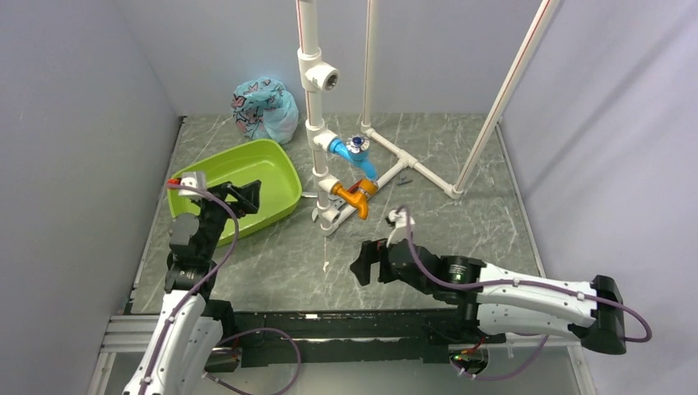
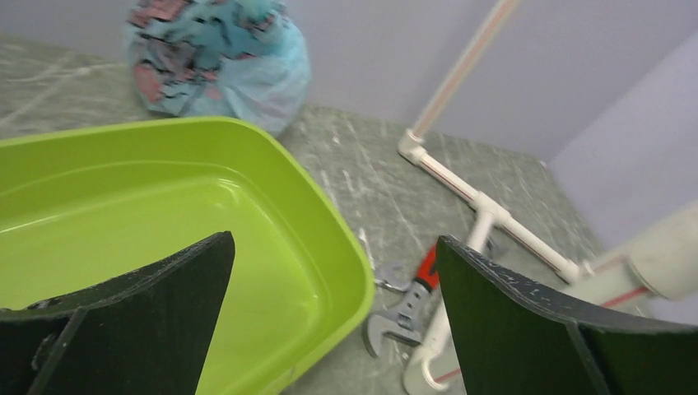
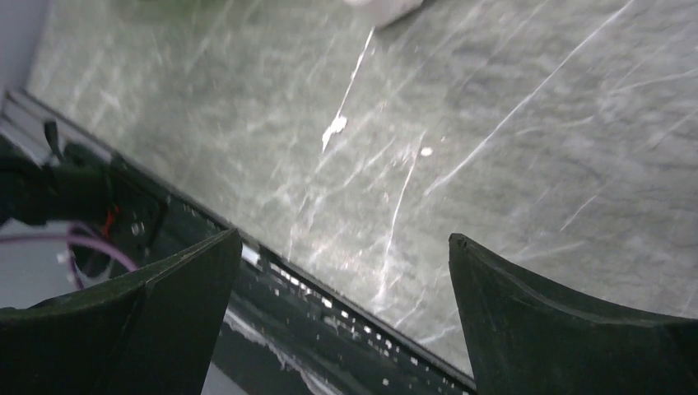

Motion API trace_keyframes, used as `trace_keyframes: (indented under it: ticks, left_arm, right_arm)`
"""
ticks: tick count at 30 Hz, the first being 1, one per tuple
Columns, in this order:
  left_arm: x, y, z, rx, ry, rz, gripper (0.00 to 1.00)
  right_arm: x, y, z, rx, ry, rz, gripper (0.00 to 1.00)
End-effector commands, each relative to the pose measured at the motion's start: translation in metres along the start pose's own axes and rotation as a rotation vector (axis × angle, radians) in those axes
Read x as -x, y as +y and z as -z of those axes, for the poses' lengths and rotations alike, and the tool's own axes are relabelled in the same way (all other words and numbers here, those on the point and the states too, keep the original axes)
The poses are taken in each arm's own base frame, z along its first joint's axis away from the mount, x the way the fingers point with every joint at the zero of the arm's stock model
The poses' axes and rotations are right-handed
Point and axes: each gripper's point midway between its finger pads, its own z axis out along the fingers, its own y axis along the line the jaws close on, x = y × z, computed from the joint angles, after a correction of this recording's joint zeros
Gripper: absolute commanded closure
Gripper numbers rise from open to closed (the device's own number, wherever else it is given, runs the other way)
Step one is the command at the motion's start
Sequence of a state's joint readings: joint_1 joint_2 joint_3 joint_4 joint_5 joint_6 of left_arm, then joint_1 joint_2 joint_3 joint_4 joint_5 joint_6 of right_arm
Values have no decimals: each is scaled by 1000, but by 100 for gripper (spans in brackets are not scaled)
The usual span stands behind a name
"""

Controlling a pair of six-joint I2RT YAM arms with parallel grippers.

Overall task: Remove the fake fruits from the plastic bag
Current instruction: Adjust the distractor at the center of the board.

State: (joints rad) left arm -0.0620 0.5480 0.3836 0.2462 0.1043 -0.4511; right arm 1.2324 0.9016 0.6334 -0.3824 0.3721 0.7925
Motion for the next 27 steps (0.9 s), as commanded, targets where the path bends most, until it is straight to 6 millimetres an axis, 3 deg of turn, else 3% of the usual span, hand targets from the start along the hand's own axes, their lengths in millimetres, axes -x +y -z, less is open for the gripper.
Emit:
trace_keyframes:
  ticks: [1, 5, 11, 18, 23, 27]
  left_arm:
    - [14, -61, -1, -302, 33, 14, 1]
    - [-1, -93, 7, -532, 96, -34, 1]
    - [-10, -109, 18, -648, 126, -98, 1]
    - [-28, -132, 33, -779, 193, -190, 1]
    - [-32, -115, 21, -641, 196, -237, 2]
    - [-27, -84, 8, -438, 199, -286, 4]
  right_arm:
    - [41, -10, 11, -21, -231, -105, 0]
    - [43, -1, 20, 82, -261, -17, 0]
    - [24, 27, 28, 322, -238, 190, 0]
    - [10, 87, 45, 559, -283, 254, 0]
    - [-5, 130, 39, 533, -321, 371, 0]
    - [-23, 155, 7, 397, -294, 478, 0]
